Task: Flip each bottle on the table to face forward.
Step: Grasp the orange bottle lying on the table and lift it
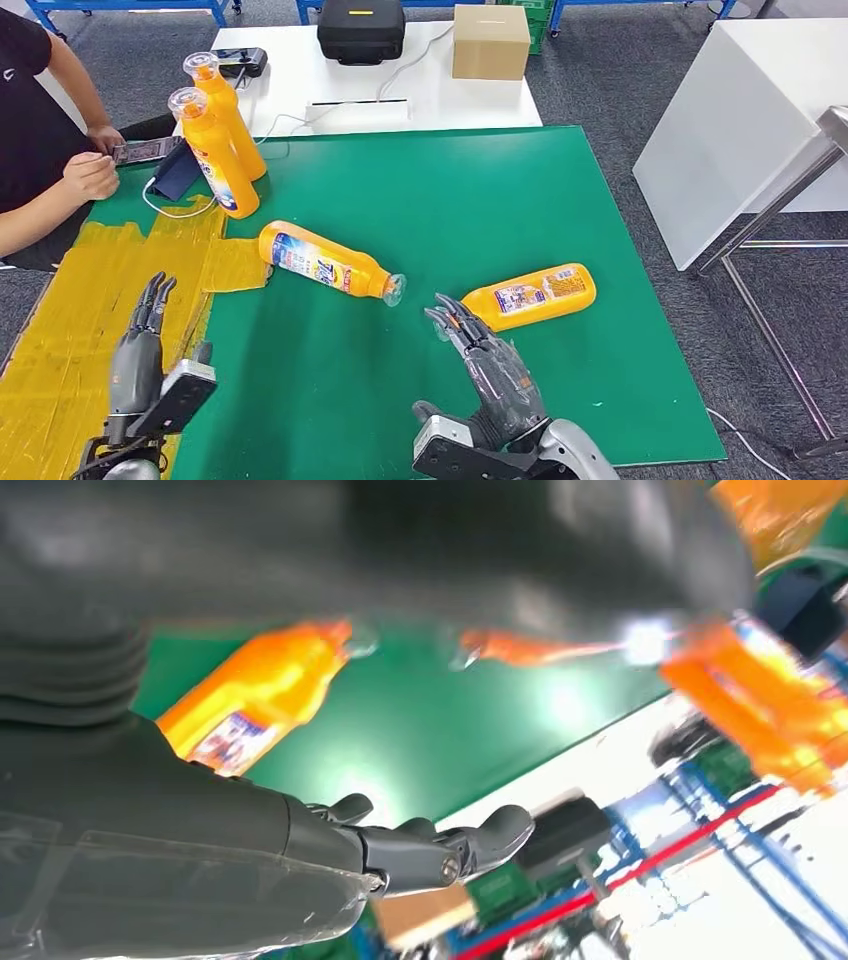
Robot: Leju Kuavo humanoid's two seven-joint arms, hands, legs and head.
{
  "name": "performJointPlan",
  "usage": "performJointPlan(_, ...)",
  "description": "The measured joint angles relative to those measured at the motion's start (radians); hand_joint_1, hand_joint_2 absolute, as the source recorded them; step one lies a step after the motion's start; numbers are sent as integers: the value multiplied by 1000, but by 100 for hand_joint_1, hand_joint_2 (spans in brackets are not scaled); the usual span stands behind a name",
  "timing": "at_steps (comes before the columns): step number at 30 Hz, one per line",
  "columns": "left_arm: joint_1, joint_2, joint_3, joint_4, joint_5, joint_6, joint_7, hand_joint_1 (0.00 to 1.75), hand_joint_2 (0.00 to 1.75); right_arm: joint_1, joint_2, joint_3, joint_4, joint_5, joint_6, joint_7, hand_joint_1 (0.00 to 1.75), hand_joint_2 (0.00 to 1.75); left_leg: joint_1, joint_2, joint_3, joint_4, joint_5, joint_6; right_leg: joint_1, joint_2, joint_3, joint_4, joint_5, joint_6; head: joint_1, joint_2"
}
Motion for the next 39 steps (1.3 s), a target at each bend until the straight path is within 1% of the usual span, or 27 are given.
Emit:
performJointPlan(3,8,-52,47,-62,388,-242,-14,0,0,35,-30,-39,-15,72,-38,24,0,175,0,-1,-1,0,0,0,0,0,0,0,0,0,0,0)
performJointPlan(4,12,-69,60,-87,474,-306,-13,0,0,45,-43,-63,-18,89,-44,30,0,175,0,0,-1,0,0,0,-1,0,0,0,0,0,0,0)
performJointPlan(5,18,-86,70,-112,537,-359,-11,0,0,52,-57,-92,-20,103,-40,33,0,175,-1,0,-1,0,0,0,-1,0,0,0,0,0,0,0)
performJointPlan(7,30,-111,77,-156,618,-432,-4,0,0,59,-85,-165,-17,126,-12,35,0,175,-2,0,-1,0,0,1,-3,0,0,0,0,0,0,0)
performJointPlan(10,49,-133,71,-204,691,-494,12,0,0,59,-118,-284,4,153,41,23,0,175,-3,0,-1,0,-1,1,-3,0,0,-1,0,0,0,0)
performJointPlan(13,68,-142,51,-238,748,-527,24,0,0,54,-145,-394,44,164,95,5,0,175,-3,-1,-1,0,-1,1,-3,0,0,-1,0,0,0,0)
performJointPlan(16,74,-143,33,-261,781,-542,25,0,0,29,-178,-481,101,174,142,-10,0,175,-3,0,-1,0,-1,1,-3,0,1,-1,0,0,0,0)
performJointPlan(18,74,-143,27,-270,792,-547,25,0,0,3,-199,-522,145,182,164,-23,0,175,-3,0,-1,0,-1,1,-3,0,1,-1,0,0,0,0)
performJointPlan(21,73,-143,22,-276,801,-553,24,0,0,-36,-216,-556,202,188,184,-37,0,175,-2,0,0,0,-1,1,-3,0,1,-1,0,0,0,0)
performJointPlan(24,69,-143,21,-277,809,-556,25,0,0,-71,-220,-566,252,190,193,-42,0,175,-2,0,0,0,0,1,-2,0,1,0,0,0,0,0)
performJointPlan(31,58,-143,19,-277,816,-558,29,0,0,-130,-210,-567,335,194,198,-43,0,175,-1,-1,-1,0,0,1,-2,0,0,0,0,0,0,0)
performJointPlan(34,41,-143,17,-276,823,-561,41,0,0,-175,-194,-555,380,203,210,-44,0,175,-1,1,-1,0,0,1,-2,0,1,0,0,0,0,0)
performJointPlan(39,15,-143,8,-276,847,-567,56,0,0,-254,-159,-498,464,227,223,-45,0,175,-2,0,0,0,1,1,-2,0,1,0,1,1,0,0)
